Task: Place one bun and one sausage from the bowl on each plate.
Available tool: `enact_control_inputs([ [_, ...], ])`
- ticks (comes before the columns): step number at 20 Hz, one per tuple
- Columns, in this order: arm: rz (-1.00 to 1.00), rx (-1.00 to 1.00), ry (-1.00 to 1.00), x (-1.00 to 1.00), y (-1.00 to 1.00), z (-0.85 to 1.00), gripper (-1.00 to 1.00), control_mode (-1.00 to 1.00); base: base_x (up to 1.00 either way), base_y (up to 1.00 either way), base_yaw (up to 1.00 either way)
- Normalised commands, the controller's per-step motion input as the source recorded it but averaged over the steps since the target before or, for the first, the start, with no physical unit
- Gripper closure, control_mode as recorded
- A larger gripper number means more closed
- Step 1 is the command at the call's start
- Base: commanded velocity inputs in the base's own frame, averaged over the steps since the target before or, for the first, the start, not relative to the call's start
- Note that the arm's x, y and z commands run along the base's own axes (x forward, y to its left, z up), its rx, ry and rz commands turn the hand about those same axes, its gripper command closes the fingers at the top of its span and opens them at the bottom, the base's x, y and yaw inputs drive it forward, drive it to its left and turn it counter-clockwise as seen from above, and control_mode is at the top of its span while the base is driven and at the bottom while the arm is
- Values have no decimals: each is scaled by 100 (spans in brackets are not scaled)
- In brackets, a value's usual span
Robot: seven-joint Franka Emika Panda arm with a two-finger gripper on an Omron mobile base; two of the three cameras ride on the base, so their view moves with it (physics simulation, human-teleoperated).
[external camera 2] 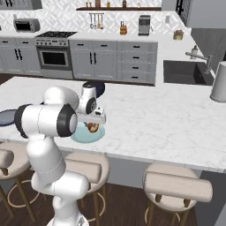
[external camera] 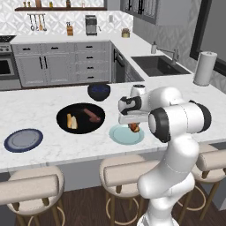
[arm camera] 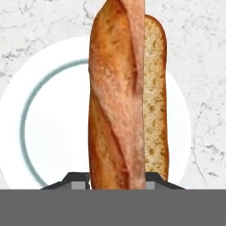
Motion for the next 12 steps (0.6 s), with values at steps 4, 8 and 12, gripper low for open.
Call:
enact_control_inputs([
  [4,0,0,0,-48,-3,-4,100,-100,0,0,0],
  [8,0,0,0,-3,0,-36,100,-100,0,0,0],
  [12,0,0,0,0,0,-29,100,-100,0,0,0],
])
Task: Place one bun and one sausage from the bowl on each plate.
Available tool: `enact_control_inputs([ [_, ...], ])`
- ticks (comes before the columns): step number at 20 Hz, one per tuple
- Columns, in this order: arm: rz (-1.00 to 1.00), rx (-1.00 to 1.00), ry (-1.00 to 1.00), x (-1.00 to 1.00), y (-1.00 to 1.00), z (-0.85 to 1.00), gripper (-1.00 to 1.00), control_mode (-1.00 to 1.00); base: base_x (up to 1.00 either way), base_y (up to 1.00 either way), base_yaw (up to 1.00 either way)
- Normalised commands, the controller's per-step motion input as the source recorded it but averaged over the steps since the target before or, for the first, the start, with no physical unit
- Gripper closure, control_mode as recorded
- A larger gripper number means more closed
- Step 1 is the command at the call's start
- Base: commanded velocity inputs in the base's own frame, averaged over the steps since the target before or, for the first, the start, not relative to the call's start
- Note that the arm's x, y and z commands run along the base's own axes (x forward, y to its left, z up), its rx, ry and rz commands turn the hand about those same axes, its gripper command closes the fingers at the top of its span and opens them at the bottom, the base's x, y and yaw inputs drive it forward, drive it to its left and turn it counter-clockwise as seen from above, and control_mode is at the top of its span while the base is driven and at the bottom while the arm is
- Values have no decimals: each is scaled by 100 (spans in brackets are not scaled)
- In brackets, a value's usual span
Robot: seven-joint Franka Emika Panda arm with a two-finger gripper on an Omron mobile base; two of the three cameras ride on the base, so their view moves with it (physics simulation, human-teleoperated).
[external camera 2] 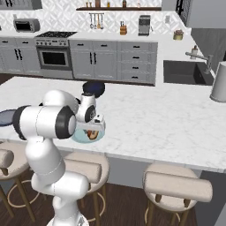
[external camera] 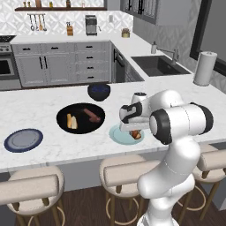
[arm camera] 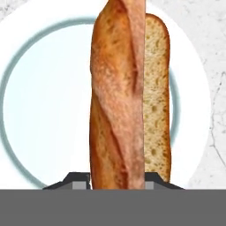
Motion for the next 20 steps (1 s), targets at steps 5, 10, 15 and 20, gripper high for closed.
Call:
enact_control_inputs([
  [5,0,0,0,0,0,-12,100,-100,0,0,0],
  [10,0,0,0,3,0,10,100,-100,0,0,0],
  [15,0,0,0,6,0,4,-100,-100,0,0,0],
  [20,0,0,0,0,0,10,-100,-100,0,0,0],
])
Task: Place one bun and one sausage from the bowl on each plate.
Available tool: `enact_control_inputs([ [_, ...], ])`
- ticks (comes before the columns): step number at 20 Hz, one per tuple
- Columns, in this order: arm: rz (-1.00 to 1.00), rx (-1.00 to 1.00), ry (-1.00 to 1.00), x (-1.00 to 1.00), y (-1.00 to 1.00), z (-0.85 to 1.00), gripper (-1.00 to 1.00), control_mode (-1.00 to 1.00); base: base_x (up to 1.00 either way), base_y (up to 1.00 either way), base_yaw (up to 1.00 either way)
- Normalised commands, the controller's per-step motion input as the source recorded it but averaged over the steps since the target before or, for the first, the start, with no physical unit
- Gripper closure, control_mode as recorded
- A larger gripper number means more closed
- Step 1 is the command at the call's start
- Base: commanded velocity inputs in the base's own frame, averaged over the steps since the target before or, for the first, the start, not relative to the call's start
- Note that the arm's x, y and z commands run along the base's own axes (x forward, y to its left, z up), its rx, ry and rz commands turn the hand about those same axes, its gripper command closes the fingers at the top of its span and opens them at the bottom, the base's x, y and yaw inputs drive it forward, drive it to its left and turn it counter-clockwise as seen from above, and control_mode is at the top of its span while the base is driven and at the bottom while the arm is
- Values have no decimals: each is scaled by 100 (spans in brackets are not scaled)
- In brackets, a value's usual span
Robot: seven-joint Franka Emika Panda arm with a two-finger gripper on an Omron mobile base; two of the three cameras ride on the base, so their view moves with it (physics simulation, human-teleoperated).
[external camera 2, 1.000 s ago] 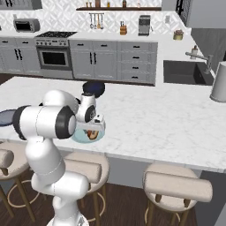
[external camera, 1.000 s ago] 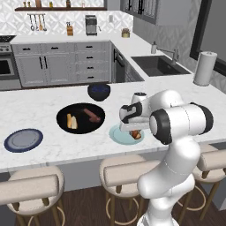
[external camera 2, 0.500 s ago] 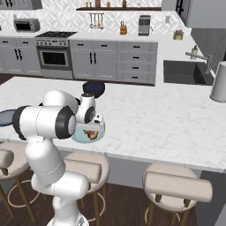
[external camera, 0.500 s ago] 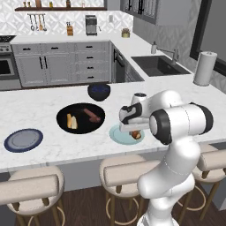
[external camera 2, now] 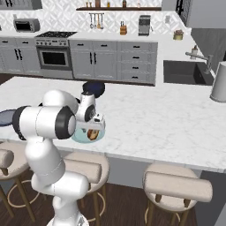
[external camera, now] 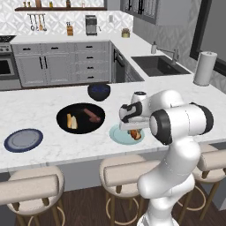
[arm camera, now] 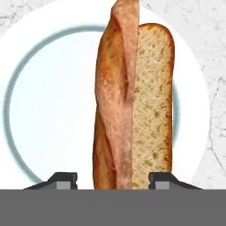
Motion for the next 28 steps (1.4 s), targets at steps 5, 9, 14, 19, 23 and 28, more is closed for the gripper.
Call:
enact_control_inputs([
  [5,0,0,0,-2,0,34,-100,-100,0,0,0],
  [9,0,0,0,-18,1,64,-100,-100,0,0,0],
  [14,0,0,-2,-5,34,68,-100,-100,0,0,0],
  [19,0,0,-3,3,78,62,-100,-100,0,0,0],
  [23,0,0,0,41,100,32,-100,-100,0,0,0],
  [28,0,0,0,68,91,16,-100,-100,0,0,0],
])
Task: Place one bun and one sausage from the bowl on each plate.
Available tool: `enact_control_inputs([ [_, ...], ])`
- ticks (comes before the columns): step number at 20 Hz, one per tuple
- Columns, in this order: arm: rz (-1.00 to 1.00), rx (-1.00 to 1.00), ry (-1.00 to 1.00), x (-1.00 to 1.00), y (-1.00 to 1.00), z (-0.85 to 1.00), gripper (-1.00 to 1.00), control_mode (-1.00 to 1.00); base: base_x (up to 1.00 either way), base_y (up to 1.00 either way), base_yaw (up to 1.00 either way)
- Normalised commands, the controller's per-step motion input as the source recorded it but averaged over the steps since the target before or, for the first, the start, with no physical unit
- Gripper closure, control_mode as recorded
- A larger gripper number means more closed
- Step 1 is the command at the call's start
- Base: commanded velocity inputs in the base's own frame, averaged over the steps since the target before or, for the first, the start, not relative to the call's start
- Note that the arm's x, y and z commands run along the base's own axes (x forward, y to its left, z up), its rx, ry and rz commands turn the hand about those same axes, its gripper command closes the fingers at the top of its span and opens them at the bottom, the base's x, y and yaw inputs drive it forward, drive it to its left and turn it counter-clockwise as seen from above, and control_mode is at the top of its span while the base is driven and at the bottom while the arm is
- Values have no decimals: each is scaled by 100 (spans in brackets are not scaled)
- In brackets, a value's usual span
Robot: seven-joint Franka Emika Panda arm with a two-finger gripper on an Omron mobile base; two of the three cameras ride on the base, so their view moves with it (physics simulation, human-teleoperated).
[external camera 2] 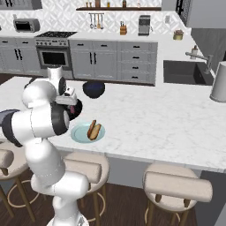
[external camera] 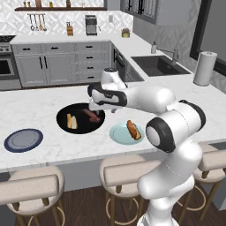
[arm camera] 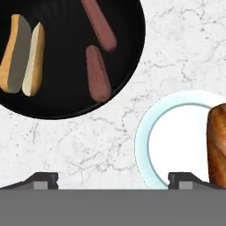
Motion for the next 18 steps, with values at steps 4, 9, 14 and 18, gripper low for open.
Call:
enact_control_inputs([
  [4,0,-5,9,84,57,-16,-100,-100,0,0,0],
  [9,-4,-13,16,81,28,-61,-100,-100,0,0,0],
  [14,-3,-10,12,69,26,-37,-100,-100,0,0,0],
  [18,0,-1,8,-32,-4,-16,-100,-100,0,0,0],
])
